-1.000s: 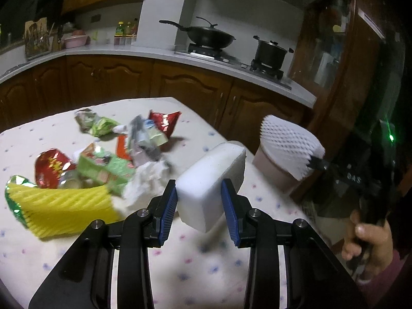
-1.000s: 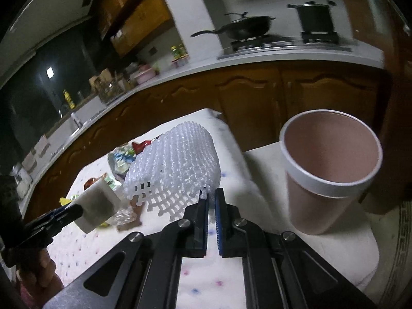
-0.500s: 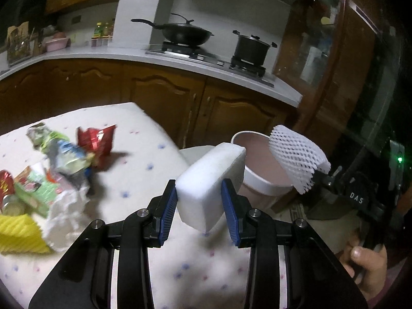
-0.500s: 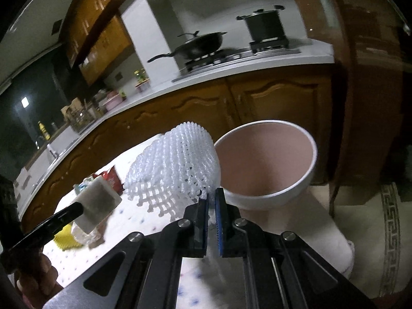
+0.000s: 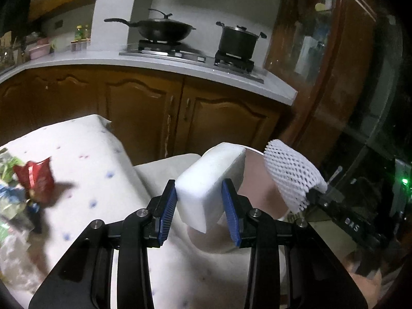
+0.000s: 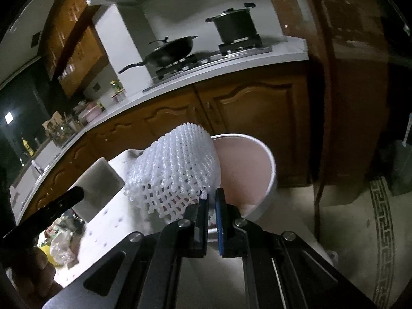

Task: Collect trash
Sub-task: 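Carry the net and sponge to the pink bin and open both tools over it, then move both open tools back over the trash on the table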

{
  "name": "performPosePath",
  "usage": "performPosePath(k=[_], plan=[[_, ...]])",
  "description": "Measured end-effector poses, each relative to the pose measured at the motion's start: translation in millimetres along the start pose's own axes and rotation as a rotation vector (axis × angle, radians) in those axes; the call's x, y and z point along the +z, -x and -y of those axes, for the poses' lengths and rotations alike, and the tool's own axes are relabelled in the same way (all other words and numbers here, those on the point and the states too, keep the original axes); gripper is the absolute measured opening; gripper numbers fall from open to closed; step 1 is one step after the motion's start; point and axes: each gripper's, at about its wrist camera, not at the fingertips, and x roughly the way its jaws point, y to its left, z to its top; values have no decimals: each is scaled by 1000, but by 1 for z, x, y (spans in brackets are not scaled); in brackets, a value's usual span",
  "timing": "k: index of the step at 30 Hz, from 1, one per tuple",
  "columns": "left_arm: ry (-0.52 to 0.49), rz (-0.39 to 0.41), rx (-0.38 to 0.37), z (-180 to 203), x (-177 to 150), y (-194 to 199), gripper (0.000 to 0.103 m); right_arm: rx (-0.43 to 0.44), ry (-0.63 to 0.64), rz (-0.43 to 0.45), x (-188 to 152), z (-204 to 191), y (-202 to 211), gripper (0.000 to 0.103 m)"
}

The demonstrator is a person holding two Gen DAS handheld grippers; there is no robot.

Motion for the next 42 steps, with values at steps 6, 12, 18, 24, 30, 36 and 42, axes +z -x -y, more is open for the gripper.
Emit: performPosePath(k=[6, 12, 18, 24, 30, 36, 42], plan=[[-22, -46, 5, 14, 9, -44, 35, -18, -17, -12, 10, 18, -17, 6], [-42, -90, 8, 23, 11, -76, 36, -32, -13, -38, 17, 27, -37, 7], [-62, -137, 10, 31, 10, -98, 40, -45, -3, -55, 19, 31, -49, 10], [-70, -124, 17, 31, 10, -96, 59, -30, -33, -55, 19, 36, -47, 23], [-46, -116, 21, 22, 8, -85, 60, -26, -38, -37, 18, 34, -36, 27], [-3, -82, 31, 2, 4, -50, 67, -9, -43, -22, 14, 27, -24, 50], [51, -32, 54, -31, -12, 0, 71, 46, -43, -17, 3, 5, -12, 69]])
